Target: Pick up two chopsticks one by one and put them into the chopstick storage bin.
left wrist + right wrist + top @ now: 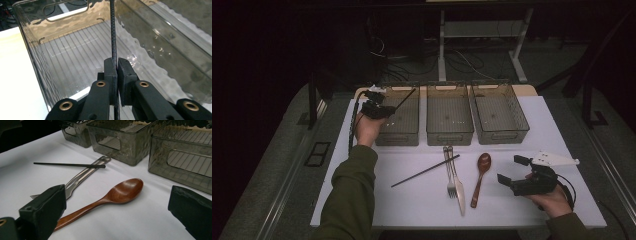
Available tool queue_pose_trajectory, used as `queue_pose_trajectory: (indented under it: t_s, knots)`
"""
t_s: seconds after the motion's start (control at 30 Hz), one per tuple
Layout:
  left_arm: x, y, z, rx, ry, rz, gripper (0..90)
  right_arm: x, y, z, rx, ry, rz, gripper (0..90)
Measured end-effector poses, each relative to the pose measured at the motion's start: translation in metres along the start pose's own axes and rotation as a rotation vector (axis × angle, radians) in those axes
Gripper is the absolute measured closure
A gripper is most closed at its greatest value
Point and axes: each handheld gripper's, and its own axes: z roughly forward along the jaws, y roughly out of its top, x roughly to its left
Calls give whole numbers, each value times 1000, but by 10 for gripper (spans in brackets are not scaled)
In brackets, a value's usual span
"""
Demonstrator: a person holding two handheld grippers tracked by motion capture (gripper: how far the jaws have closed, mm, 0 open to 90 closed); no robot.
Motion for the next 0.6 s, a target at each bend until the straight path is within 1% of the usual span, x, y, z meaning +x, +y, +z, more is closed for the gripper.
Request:
queue_pose_trajectory:
  t_s: [0.27, 0.3, 0.33, 0.43, 0.57, 0.6]
  knots:
    - [1, 0, 0, 0, -9, -3, 840, 0, 0, 0, -1, 0, 1, 12]
    - [1, -1, -1, -2, -10, -5, 818, 0, 0, 0, -1, 0, -2, 11]
    - [1, -1, -1, -7, -11, -7, 818, 0, 0, 0, -1, 0, -2, 11]
    - [1, 0, -2, -16, -9, -2, 773, 0, 0, 0, -1, -1, 1, 11]
    - [0, 1, -5, -27, -13, 7, 741, 0, 0, -1, -3, 0, -2, 11]
    - [-1, 1, -6, -30, -13, 4, 717, 0, 0, -1, -3, -1, -1, 12]
